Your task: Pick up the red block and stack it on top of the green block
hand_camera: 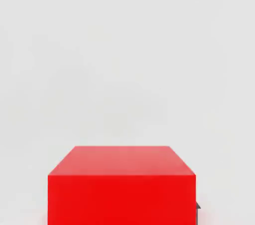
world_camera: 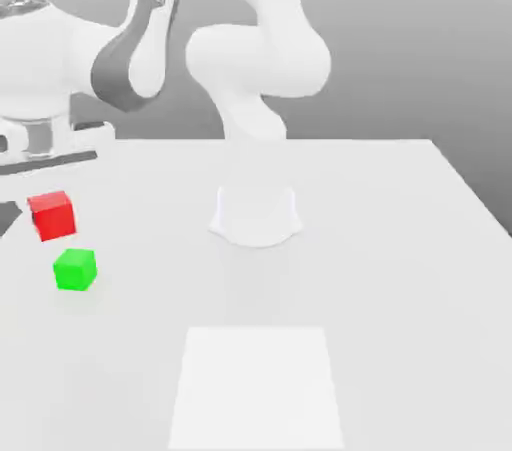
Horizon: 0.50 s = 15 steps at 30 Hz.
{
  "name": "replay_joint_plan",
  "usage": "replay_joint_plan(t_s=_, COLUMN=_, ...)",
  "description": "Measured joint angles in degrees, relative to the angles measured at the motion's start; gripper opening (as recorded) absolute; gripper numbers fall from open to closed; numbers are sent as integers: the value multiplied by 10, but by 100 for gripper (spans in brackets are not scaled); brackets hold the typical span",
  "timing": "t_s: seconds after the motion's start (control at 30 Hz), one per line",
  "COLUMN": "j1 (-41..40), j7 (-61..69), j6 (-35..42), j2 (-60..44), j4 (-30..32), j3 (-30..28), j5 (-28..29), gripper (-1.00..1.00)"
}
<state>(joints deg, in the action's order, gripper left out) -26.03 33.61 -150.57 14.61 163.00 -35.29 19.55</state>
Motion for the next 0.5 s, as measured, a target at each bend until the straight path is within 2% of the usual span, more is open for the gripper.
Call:
replay_joint_plan(t_s=0.13, j1=0, j7=63, j6=-30, j2=-18, j4=16, j3=-38, j5=-15, gripper=-100)
replay_joint_plan(t_s=0.3, j1=30, j7=106, j6=-84, j2=-73, j4=17, j3=-59, j5=-73, gripper=-100)
replay_joint_plan(t_s=0.4, j1=51, j7=149, j6=-117, j2=-111, j4=18, j3=-64, j5=-134, gripper=-100)
replay_joint_plan(t_s=0.5, j1=65, j7=212, j6=-147, j2=-152, j4=17, j3=-50, j5=-225, gripper=-100)
